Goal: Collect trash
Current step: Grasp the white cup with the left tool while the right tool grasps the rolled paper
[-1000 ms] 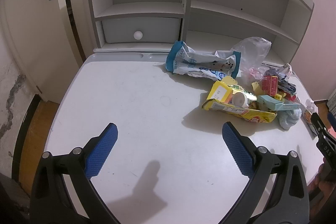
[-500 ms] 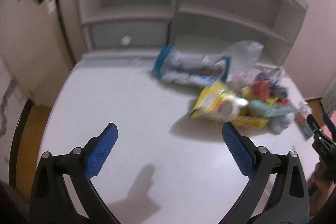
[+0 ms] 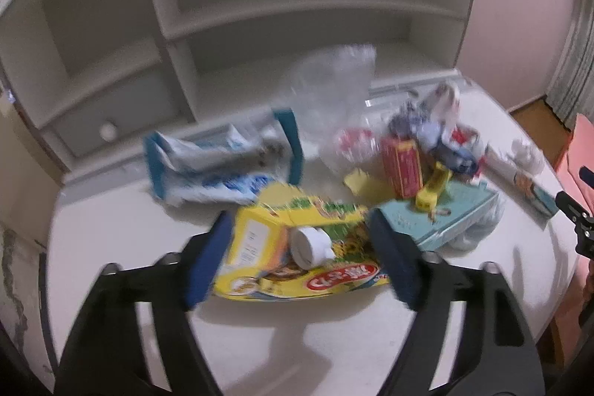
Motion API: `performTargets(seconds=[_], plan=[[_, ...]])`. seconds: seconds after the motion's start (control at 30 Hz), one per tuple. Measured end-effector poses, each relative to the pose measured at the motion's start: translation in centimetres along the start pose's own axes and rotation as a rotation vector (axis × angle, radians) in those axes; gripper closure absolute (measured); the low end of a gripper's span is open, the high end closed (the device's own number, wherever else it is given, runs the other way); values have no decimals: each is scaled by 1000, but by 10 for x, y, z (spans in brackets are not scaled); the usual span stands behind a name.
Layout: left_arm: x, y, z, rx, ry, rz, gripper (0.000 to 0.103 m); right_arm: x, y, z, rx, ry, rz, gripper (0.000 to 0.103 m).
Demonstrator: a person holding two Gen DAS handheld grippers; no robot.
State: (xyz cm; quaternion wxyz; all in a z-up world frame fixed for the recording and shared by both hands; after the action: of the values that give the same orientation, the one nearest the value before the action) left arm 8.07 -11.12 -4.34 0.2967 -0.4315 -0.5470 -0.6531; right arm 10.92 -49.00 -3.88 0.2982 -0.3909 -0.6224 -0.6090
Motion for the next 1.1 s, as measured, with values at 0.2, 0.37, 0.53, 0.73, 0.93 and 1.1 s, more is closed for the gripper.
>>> performTargets(seconds=[0.2,0.37,0.53,0.73,0.93,1.1], plan=[[-20,-5,3,-12,59,48,40,-22,14,8,136,75,27,6],[-26,-6,12,8,-6,66,47,-49,26,9,199,118,101,18],[-34,-10,12,-18,14,98,48,-57,21,13,200,176,122,34],[-46,-12,17,-29,33,78,56,-62,18,21,204,194,142,52],[-47,-13,29,-18,-38,39,73,-63,22,13,158,196,124,75],[-40,-12,29,-14,-37,9,74,-56,23,6,105,256,103,87]])
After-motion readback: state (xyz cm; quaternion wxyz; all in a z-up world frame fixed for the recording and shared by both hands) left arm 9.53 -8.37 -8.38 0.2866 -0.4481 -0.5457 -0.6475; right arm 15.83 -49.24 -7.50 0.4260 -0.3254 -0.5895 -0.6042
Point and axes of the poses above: each gripper's, at about its wrist camera, not at the fingertips, and x roughly against the way its jaws point, z to its left, y to its top, the point moved 1 cm from there along -x, roughly the way its jaws point, and after that the axes turned 11 degrees about z, right-handed, at the moved point
